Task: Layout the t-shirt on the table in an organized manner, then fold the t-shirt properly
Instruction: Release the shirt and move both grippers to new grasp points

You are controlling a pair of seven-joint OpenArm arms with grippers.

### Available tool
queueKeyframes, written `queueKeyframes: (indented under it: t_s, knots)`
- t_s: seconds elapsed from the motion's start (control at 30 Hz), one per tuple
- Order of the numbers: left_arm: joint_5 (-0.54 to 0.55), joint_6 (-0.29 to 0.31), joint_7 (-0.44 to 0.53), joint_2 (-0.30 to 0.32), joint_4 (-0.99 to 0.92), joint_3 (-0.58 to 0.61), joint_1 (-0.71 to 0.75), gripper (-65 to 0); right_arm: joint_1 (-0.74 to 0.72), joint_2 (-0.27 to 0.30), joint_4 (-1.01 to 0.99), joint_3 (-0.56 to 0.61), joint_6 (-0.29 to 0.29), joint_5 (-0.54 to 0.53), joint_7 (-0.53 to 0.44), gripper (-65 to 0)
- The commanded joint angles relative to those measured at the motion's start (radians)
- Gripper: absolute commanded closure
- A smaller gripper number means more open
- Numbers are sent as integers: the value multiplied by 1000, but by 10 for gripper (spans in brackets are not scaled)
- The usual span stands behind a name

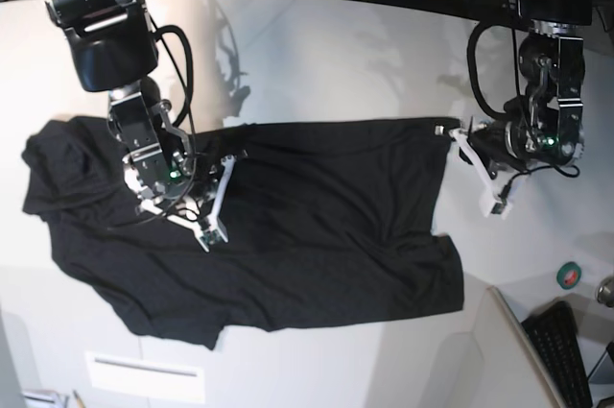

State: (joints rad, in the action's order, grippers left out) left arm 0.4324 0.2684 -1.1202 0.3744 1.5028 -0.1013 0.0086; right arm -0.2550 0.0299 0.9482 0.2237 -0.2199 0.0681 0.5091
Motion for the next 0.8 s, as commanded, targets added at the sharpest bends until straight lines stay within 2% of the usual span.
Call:
queueKeyframes:
  t_s: [0.0, 0.07, 0.1, 0.2, 0.23, 0.27, 0.33, 0.43, 0.5, 0.77]
  knots:
    - [4, -1, -2, 11, 6, -5, -12, 0, -19, 2, 15, -4, 1, -1, 3, 0]
    - [4, -1, -2, 11, -15, -5, -12, 0, -17, 2, 15, -5, 1, -1, 3, 0]
    - [4, -1, -2, 11, -34, -7, -11, -41, -16, 2, 15, -5, 1, -1, 3, 0]
    - [10, -1, 7, 11, -97, -18, -9, -337, -11, 3, 22, -5, 1, -1, 3, 0]
    - [12, -1, 7, 8, -117, -39, -12, -421, -11, 3, 22, -5, 1, -1, 3, 0]
    - [12, -1, 7, 5, -130, -64, -12, -469, -11, 3, 22, -4, 1, -1, 3, 0]
    - [12, 1, 7, 5, -155, -108, -15, -472, -11, 3, 22, -4, 1, -1, 3, 0]
    - [13, 2, 9, 5, -173, -130, -29, -390, -11, 3, 22, -4, 1, -1, 3, 0]
    - [13, 2, 9, 4, -190, -130, -39, -360, -11, 3, 22, -4, 1, -1, 3, 0]
    - [13, 4, 78, -27, -255, -122, -45, -355, -11, 5, 22, -4, 1, -1, 3, 0]
